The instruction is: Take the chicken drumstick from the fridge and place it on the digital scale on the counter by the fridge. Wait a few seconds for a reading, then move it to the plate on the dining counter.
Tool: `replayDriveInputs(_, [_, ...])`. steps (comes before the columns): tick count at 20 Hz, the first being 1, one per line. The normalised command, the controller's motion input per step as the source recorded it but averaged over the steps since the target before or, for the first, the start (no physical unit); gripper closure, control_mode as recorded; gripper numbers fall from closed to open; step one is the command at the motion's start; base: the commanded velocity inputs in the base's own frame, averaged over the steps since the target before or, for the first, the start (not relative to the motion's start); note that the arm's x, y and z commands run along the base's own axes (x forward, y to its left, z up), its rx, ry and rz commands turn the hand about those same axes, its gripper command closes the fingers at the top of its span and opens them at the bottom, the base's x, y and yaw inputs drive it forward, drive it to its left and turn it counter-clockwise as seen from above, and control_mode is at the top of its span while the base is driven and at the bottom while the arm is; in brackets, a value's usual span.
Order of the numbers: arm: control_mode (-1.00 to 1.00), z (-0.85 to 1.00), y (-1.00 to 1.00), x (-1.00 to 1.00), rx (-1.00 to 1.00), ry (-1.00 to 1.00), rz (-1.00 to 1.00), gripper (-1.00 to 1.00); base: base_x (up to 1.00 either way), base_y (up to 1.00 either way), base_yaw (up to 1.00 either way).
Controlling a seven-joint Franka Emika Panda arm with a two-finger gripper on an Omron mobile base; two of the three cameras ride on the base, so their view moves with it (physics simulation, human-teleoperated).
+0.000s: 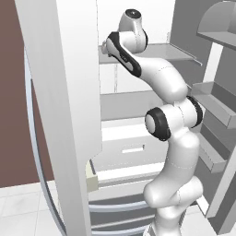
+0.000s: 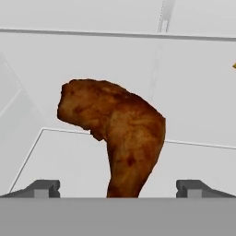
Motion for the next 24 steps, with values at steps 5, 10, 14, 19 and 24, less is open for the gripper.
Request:
replayDriveInputs(5, [-1.0,0.0,0.0,0.0,0.0,0.0,0.0,-1.0,0.0,0.0,0.0])
replayDriveInputs(10, [-1.0,-0.01,0.01,0.0,0.0,0.0,0.0,1.0,0.0,0.0,0.0])
replayDriveInputs(14, [-1.0,0.0,0.0,0.0,0.0,0.0,0.0,1.0,0.0,0.0,0.0])
replayDriveInputs(19, [-1.0,0.0,0.0,0.0,0.0,0.0,0.0,1.0,0.0,0.0,0.0])
replayDriveInputs(24, [-1.0,0.0,-0.01,-0.12,0.0,-0.01,0.0,1.0,0.0,0.0,0.0])
